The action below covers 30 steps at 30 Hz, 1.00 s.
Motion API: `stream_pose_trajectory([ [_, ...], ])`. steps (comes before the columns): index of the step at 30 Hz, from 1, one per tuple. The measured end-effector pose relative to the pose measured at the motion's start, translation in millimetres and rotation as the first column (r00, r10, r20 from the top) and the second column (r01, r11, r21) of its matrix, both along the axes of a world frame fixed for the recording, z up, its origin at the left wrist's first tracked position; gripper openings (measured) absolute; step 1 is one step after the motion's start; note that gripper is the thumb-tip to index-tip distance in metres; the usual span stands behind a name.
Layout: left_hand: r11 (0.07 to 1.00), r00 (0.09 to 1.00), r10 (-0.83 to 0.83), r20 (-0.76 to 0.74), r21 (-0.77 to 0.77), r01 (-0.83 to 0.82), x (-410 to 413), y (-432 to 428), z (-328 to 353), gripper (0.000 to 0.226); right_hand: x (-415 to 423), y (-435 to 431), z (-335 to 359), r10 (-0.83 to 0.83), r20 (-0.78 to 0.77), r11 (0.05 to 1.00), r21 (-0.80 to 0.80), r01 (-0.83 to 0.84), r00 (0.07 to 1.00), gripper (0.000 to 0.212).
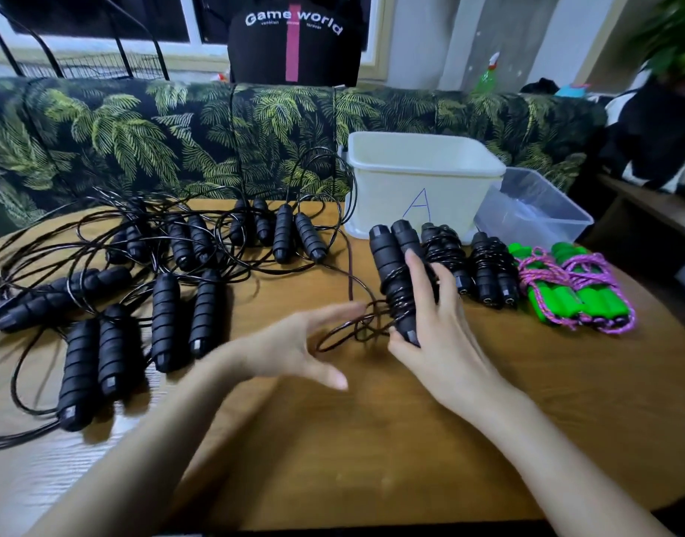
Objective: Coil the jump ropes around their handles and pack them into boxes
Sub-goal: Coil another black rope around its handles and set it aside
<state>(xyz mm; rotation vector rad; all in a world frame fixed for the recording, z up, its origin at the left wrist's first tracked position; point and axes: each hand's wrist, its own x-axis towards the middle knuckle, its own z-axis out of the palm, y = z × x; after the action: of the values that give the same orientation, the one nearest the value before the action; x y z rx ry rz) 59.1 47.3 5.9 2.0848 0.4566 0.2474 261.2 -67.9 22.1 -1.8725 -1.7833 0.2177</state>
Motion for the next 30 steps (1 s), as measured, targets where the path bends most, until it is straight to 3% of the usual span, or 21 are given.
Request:
stream_pose_trajectory([
  [2,0.973,0.999,0.034,0.026,0.228,-0.039,17,-13,-23,0.065,9,-7,4,-0.003,-0.032,1.0,-0.006,0.003,0.999,0.098],
  [4,0.94,0.992,0.097,0.079,0.32,-0.117,31,-23,-36,0.029,15,-15,4,-0.015,-0.072,1.0,-0.009,0.014,0.997,0.098],
  [6,0.875,0.977,0.152,0.148,0.441,-0.203,32,-24,-38,0.023,22,-22,1,-0.048,-0.095,0.999,-0.011,0.047,0.994,0.097],
  [7,0.779,0.969,0.168,0.179,0.578,-0.242,30,-22,-33,0.027,26,-26,-1,-0.074,-0.086,0.997,-0.012,0.073,0.994,0.097],
  [9,0.446,0.971,0.149,0.187,0.864,-0.235,25,-16,-16,0.03,33,-32,-7,-0.123,-0.041,0.992,-0.037,0.122,0.992,0.096],
  [10,0.312,0.977,0.142,0.157,0.93,-0.195,20,-13,-6,0.031,35,-35,-10,-0.138,-0.022,0.988,-0.066,0.137,0.99,0.096],
  [13,0.059,0.978,0.174,0.118,0.99,-0.13,6,-9,21,0.031,34,-41,-18,-0.151,-0.003,0.979,-0.138,0.149,0.989,0.095],
  [15,-0.03,0.976,0.194,0.104,0.995,-0.1,-6,-5,33,0.03,34,-43,-20,-0.156,0.002,0.976,-0.15,0.155,0.988,0.095],
  [19,0.029,0.951,0.309,-0.022,0.999,0.014,-33,14,31,0.02,33,-47,-17,-0.148,0.048,0.97,-0.186,0.154,0.988,0.094],
  [22,0.168,0.871,0.463,-0.162,0.981,0.093,-54,27,13,0.049,26,-51,-16,-0.105,0.072,0.961,-0.249,0.12,0.992,0.092],
  [25,0.301,0.837,0.484,-0.256,0.947,0.115,-68,26,-11,0.074,16,-50,-18,-0.093,0.084,0.949,-0.294,0.114,0.992,0.089],
  [29,0.303,0.859,0.467,-0.209,0.951,0.067,-57,1,-10,0.076,6,-44,-20,-0.081,0.077,0.947,-0.304,0.101,0.994,0.089],
  [30,0.352,0.873,0.442,-0.207,0.935,0.044,-48,-10,-4,0.083,5,-42,-20,-0.078,0.079,0.949,-0.299,0.098,0.994,0.089],
])
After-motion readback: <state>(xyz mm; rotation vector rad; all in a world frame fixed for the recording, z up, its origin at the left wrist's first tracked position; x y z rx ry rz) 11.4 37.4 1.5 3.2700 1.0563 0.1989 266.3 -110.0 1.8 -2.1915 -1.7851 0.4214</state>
